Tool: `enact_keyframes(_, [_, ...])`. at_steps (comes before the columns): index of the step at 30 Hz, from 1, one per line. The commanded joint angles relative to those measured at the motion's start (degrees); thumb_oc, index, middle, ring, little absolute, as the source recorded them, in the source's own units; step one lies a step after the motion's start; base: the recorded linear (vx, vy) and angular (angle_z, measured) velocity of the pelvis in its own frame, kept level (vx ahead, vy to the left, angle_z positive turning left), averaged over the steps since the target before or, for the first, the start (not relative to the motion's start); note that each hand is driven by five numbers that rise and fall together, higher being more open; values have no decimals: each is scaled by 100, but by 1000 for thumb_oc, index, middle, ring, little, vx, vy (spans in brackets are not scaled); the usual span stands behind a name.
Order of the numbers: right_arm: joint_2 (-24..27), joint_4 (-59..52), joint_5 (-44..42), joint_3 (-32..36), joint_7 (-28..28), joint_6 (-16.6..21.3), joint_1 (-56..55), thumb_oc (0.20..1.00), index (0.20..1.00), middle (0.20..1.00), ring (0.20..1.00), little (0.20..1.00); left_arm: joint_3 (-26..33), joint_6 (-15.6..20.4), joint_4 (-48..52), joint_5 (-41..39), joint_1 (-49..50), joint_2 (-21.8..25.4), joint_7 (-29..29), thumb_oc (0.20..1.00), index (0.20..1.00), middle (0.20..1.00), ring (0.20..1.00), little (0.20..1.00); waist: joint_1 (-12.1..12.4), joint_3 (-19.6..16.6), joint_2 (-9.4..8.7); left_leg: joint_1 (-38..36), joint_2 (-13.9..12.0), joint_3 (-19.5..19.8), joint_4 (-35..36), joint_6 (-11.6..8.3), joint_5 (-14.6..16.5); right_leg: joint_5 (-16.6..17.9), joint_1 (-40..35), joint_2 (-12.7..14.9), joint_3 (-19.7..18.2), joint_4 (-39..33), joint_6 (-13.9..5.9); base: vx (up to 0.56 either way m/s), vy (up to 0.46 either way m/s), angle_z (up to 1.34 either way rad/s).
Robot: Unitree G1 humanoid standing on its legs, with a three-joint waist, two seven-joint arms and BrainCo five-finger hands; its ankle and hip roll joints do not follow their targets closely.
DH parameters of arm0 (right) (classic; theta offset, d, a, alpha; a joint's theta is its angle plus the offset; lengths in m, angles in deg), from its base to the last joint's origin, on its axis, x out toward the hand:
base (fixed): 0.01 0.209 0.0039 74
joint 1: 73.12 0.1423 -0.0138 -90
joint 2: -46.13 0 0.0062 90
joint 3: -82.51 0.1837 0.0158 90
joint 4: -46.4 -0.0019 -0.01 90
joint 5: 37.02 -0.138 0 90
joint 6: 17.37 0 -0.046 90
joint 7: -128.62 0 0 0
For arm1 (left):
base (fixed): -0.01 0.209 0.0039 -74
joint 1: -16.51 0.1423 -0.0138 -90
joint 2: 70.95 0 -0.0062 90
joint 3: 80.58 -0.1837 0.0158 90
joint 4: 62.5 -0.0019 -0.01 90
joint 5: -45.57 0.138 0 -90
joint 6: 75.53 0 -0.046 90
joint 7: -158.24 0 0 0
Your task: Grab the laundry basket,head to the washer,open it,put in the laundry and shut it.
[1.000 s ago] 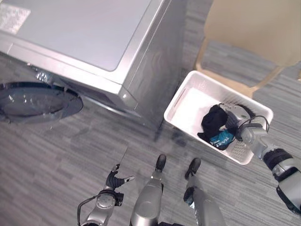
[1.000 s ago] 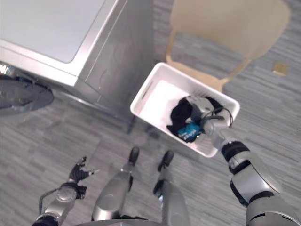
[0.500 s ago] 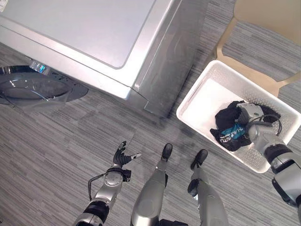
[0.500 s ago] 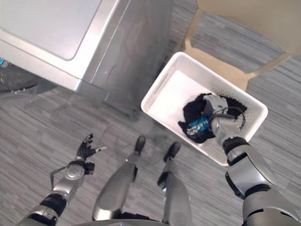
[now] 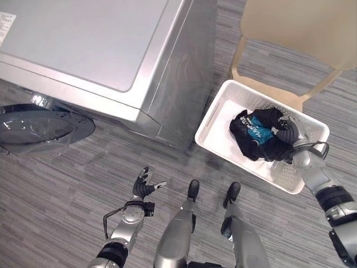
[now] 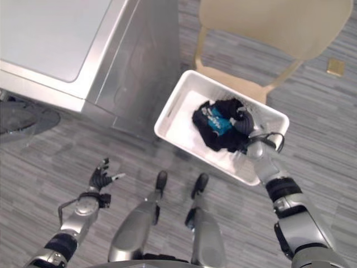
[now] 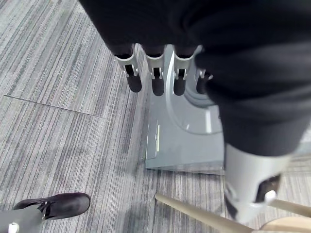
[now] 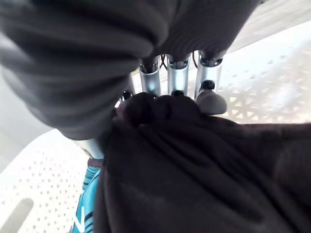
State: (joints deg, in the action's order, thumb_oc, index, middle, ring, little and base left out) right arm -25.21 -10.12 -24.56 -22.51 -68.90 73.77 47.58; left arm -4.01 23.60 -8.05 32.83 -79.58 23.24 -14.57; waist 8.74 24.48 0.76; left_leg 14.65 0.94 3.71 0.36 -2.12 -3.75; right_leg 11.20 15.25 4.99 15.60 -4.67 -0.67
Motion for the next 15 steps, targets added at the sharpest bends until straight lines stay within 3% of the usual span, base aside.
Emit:
enact_keyframes(1, [-109,-229,-815,104,-278,458,-224,200,200,200,200,200,-36,47,-24,37,316,-23,10,1000,1000,1000,1000,1000,-4,-585,16,52,125,-129,371,-15,-176,-1177,-211,39,-49,623,-500,12,-2,6])
enact_keyframes(5, [-609,-803,-1669,559,-187,773,-634,200,200,200,200,200,104,-4,53,32,437,-3,-33,1000,1000,1000,1000,1000,-73,-739,0,-152,113,-186,412,3,-100,-1152,-417,19,-92,488,-510,33,11,-6])
enact_keyframes(8, [-1068,-1799,-2648,916,287,1068,-1262,200,200,200,200,200,397,-101,287,-28,824,8,-156,1000,1000,1000,1000,1000,-186,-1038,-108,-499,90,-297,420,55,53,-1143,-752,-5,-178,361,-532,98,37,-21])
enact_keyframes(15, [-1604,-3060,-3958,1046,1123,1187,-2146,200,200,200,200,200,714,-229,594,-97,1445,13,-331,1000,1000,1000,1000,1000,-293,-1508,-253,-1121,80,-481,412,168,327,-1162,-1243,-20,-394,310,-592,78,73,-17])
